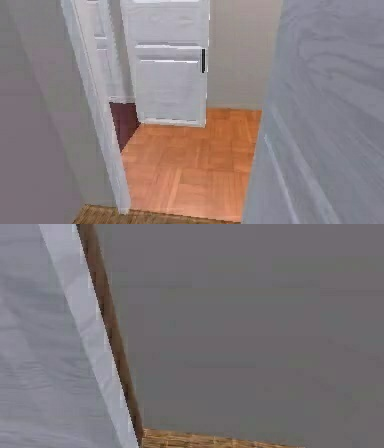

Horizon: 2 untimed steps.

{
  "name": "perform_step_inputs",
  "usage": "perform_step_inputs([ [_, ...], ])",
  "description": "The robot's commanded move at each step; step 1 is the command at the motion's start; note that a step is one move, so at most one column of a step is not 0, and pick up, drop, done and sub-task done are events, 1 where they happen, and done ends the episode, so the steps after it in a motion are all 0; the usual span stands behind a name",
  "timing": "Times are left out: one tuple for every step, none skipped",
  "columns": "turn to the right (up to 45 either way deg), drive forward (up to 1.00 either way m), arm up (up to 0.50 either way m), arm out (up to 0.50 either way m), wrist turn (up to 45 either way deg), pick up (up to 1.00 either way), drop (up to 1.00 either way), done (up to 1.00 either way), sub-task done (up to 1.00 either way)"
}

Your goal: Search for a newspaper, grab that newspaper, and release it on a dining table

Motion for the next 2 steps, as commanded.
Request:
perform_step_inputs([
  [0.0, 1.0, 0.0, 0.0, 0.0, 0.0, 0.0, 0.0, 0.0],
  [6.0, 0.0, 0.0, 0.0, 0.0, 0.0, 0.0, 0.0, 0.0],
])
